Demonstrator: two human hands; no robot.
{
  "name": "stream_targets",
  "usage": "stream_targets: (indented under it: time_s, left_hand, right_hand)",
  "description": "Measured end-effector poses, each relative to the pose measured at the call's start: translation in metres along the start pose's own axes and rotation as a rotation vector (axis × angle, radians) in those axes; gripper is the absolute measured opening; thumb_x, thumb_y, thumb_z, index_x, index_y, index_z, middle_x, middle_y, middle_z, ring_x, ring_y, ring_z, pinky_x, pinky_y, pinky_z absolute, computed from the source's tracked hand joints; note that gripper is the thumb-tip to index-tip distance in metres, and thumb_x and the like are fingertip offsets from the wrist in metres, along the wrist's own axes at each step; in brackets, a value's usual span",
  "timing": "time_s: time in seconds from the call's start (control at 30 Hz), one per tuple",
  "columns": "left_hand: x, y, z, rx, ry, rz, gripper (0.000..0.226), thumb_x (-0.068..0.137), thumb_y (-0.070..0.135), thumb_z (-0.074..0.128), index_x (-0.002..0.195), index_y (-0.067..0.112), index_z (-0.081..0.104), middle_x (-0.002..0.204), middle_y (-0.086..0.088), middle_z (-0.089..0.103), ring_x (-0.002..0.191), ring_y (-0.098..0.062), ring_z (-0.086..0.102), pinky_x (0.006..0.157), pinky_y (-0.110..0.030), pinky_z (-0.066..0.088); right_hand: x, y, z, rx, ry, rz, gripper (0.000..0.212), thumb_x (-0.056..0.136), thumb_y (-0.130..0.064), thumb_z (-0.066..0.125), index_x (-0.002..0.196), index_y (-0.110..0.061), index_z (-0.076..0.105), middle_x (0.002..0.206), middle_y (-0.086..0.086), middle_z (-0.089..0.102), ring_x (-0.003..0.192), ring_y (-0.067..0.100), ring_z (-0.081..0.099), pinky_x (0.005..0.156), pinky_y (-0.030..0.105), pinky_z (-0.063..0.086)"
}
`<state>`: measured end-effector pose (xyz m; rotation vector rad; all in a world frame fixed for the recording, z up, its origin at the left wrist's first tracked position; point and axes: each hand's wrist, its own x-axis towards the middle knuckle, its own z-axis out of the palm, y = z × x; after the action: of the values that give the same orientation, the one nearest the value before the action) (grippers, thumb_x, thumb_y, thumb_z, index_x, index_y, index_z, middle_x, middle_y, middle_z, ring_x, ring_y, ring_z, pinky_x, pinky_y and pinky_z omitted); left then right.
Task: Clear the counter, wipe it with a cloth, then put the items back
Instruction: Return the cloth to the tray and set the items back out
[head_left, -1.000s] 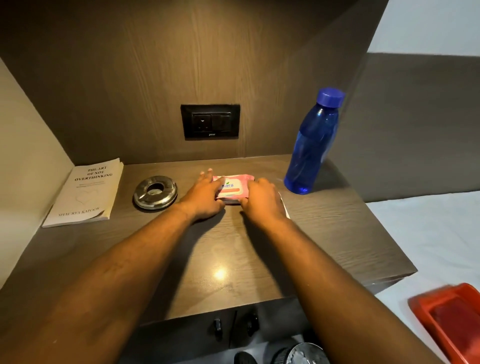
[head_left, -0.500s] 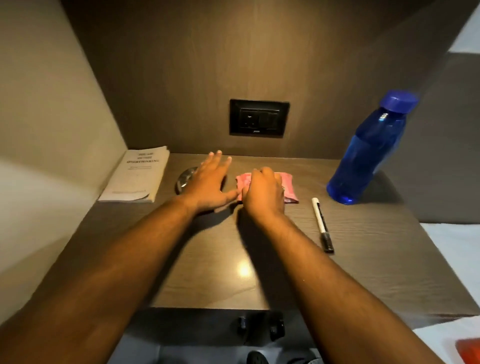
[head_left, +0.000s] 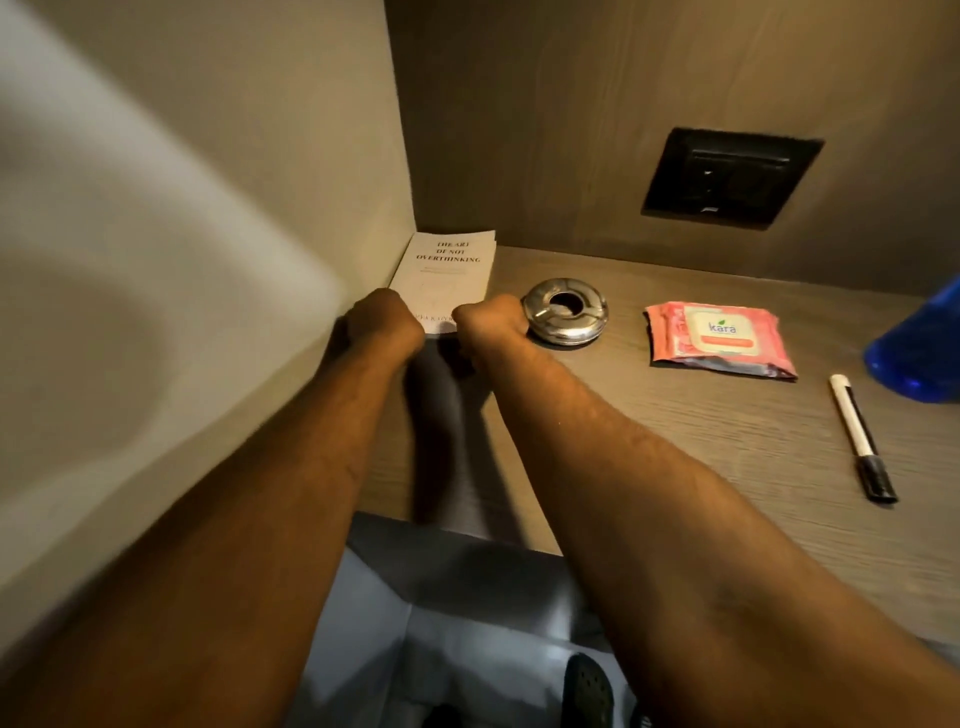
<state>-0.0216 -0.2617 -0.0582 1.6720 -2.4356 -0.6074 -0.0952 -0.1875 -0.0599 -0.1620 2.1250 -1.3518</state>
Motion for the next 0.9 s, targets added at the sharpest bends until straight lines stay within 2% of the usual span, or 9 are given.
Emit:
stream_targets:
  time_s: [0.1, 0.2, 0.3, 0.4, 0.47, 0.57, 0.67, 0.73, 0.9]
  left_hand:
    - [-0.001, -0.002, -0.002, -0.039, 0.044, -0.019, 0.03, 0.092, 0.016, 0.058, 0.118, 0.002, 0.06, 0.126, -0.019, 0.061, 0.113, -0.036, 0.06, 0.086, -0.035, 0.049]
    - [-0.015, -0.005, -0.01, -0.14, 0.105, -0.061, 0.028, 0.091, 0.014, 0.058, 0.116, 0.004, 0.061, 0.123, -0.016, 0.063, 0.111, -0.034, 0.06, 0.076, -0.031, 0.046]
    - [-0.039, -0.011, -0.018, -0.481, 0.17, -0.101, 0.03, 0.088, 0.008, 0.053, 0.116, 0.008, 0.062, 0.118, -0.016, 0.066, 0.1, -0.03, 0.064, 0.068, -0.027, 0.05]
    - [-0.078, -0.007, -0.025, -0.698, 0.122, 0.075, 0.038, 0.084, 0.007, 0.058, 0.121, 0.014, 0.062, 0.12, -0.01, 0.067, 0.096, -0.024, 0.065, 0.064, -0.021, 0.051]
    - [-0.112, 0.001, -0.025, -0.69, 0.077, 0.199, 0.043, 0.082, 0.012, 0.065, 0.125, 0.016, 0.06, 0.121, -0.006, 0.067, 0.095, -0.021, 0.064, 0.073, -0.025, 0.052]
    - [-0.169, 0.005, -0.01, -0.614, 0.051, 0.32, 0.047, 0.079, 0.013, 0.073, 0.124, 0.013, 0.062, 0.122, -0.008, 0.066, 0.1, -0.023, 0.064, 0.071, -0.021, 0.048]
    - [-0.214, 0.005, 0.015, -0.523, 0.016, 0.332, 0.048, 0.077, 0.01, 0.075, 0.123, 0.007, 0.062, 0.124, -0.012, 0.065, 0.106, -0.029, 0.064, 0.079, -0.028, 0.049]
    - [-0.234, 0.006, 0.031, -0.446, -0.043, 0.31, 0.045, 0.079, 0.01, 0.073, 0.123, 0.006, 0.062, 0.124, -0.012, 0.065, 0.107, -0.029, 0.063, 0.076, -0.028, 0.048]
    - [-0.242, -0.001, 0.055, -0.236, -0.062, 0.359, 0.018, 0.084, 0.015, 0.065, 0.101, 0.012, 0.069, 0.107, -0.009, 0.071, 0.09, -0.028, 0.064, 0.076, -0.038, 0.057]
  right_hand:
    - [0.001, 0.001, 0.009, 0.059, -0.048, 0.047, 0.018, 0.084, -0.002, 0.061, 0.102, -0.003, 0.063, 0.107, 0.017, 0.069, 0.086, 0.029, 0.065, 0.064, 0.034, 0.057]
    - [-0.019, 0.006, 0.006, 0.108, -0.051, 0.011, 0.017, 0.087, -0.004, 0.06, 0.103, -0.001, 0.064, 0.099, 0.016, 0.068, 0.073, 0.025, 0.06, 0.047, 0.029, 0.047]
    - [-0.05, 0.014, -0.021, 0.242, -0.06, -0.102, 0.019, 0.092, -0.011, 0.059, 0.106, 0.001, 0.064, 0.088, 0.015, 0.068, 0.064, 0.019, 0.057, 0.052, 0.027, 0.045]
    - [-0.091, 0.029, -0.07, 0.333, -0.05, -0.214, 0.011, 0.094, -0.01, 0.057, 0.097, -0.002, 0.063, 0.069, 0.005, 0.06, 0.052, 0.012, 0.05, 0.044, 0.022, 0.039]
    - [-0.115, 0.045, -0.102, 0.29, -0.012, -0.241, 0.009, 0.094, -0.013, 0.058, 0.092, -0.008, 0.064, 0.068, 0.002, 0.062, 0.051, 0.01, 0.051, 0.043, 0.021, 0.041]
    - [-0.141, 0.081, -0.139, 0.122, 0.082, -0.22, 0.013, 0.094, -0.02, 0.059, 0.095, -0.01, 0.066, 0.085, 0.01, 0.071, 0.06, 0.014, 0.06, 0.05, 0.025, 0.049]
    - [-0.148, 0.115, -0.16, -0.093, 0.175, -0.192, 0.021, 0.092, -0.023, 0.062, 0.104, -0.007, 0.067, 0.108, 0.011, 0.071, 0.084, 0.021, 0.065, 0.06, 0.025, 0.051]
    - [-0.151, 0.13, -0.17, -0.252, 0.194, -0.166, 0.02, 0.092, -0.023, 0.062, 0.105, -0.007, 0.065, 0.114, 0.011, 0.068, 0.093, 0.023, 0.064, 0.062, 0.024, 0.048]
    - [-0.149, 0.153, -0.174, -0.491, 0.206, -0.179, 0.025, 0.091, -0.031, 0.063, 0.101, -0.008, 0.065, 0.111, 0.011, 0.068, 0.079, 0.021, 0.057, 0.062, 0.03, 0.046]
